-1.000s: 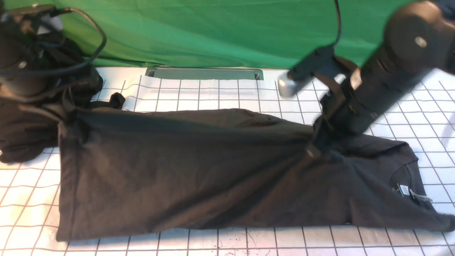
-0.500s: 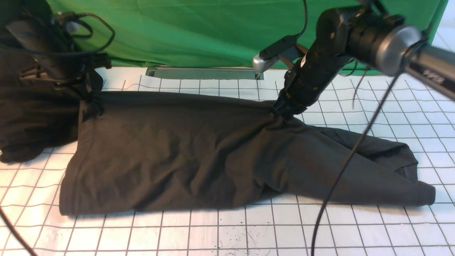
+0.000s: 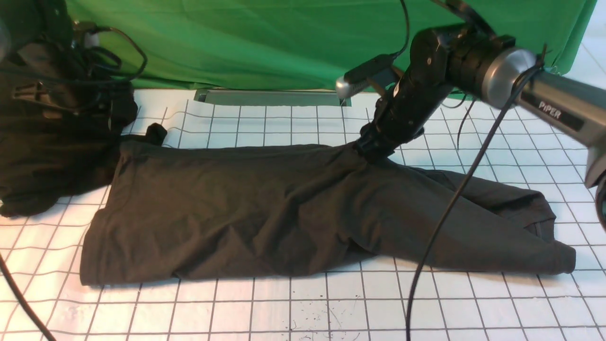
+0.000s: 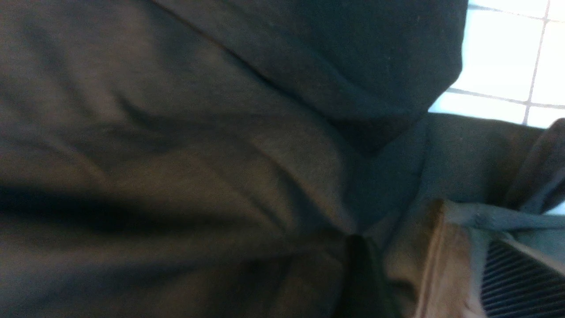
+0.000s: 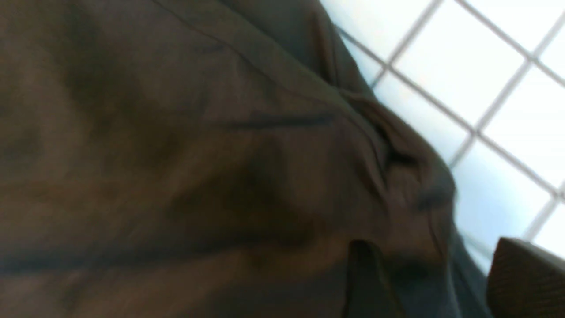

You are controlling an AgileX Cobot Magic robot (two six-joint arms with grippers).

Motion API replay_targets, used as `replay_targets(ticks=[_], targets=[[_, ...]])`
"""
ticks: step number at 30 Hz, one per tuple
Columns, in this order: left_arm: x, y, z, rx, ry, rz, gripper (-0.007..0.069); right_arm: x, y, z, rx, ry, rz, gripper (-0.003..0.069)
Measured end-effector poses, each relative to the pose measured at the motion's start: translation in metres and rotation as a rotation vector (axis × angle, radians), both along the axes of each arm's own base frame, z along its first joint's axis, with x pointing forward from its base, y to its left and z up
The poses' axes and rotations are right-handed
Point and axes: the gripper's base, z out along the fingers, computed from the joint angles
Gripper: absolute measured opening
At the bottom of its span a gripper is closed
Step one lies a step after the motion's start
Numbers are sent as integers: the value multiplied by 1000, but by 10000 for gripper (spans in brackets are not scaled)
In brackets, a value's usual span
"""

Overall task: Fold a long-sleeved shirt over a white checkered tablecloth.
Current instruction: 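Pull the folded dark garment lengthwise by its ends to straighten it flat on the table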

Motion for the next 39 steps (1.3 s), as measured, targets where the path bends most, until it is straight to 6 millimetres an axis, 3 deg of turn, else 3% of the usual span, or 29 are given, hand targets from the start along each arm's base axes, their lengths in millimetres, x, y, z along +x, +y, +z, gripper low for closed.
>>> replay_targets(ticks=[3, 4, 7, 10, 12, 15, 16, 20, 25, 29, 36, 39], targets=[[-7, -3, 18, -32, -7, 2, 403, -9, -4, 23, -4, 31, -14, 343], [-13, -7, 28, -72, 1, -16, 386, -16, -7, 41, -6, 38, -12, 318], [-27, -21, 42, -138, 68, -98, 251, -33, -19, 81, -5, 19, -14, 208], [-41, -36, 43, -169, 116, -194, 74, -43, -31, 100, 3, -1, -31, 98], [-53, -48, 38, -193, 155, -236, 22, -52, -46, 105, -4, 12, -54, 34], [-74, -65, 27, -221, 225, -285, -1, -64, -71, 95, -37, 72, -85, 13], [-92, -78, 17, -222, 260, -322, -6, -71, -89, 80, -65, 133, -109, 11], [-110, -91, 1, -215, 277, -354, -7, -76, -115, 50, -88, 213, -165, 43], [-132, -100, -45, -196, 336, -373, -7, -65, -145, 2, -67, 245, -248, 311], [-136, -96, -67, -154, 352, -372, -7, -55, -148, -23, -72, 257, -242, 394], [-133, -91, -86, -99, 395, -337, -5, -44, -147, -54, -84, 305, -227, 323], [-133, -91, -86, -100, 394, -329, -6, -44, -147, -57, -91, 310, -207, 196]])
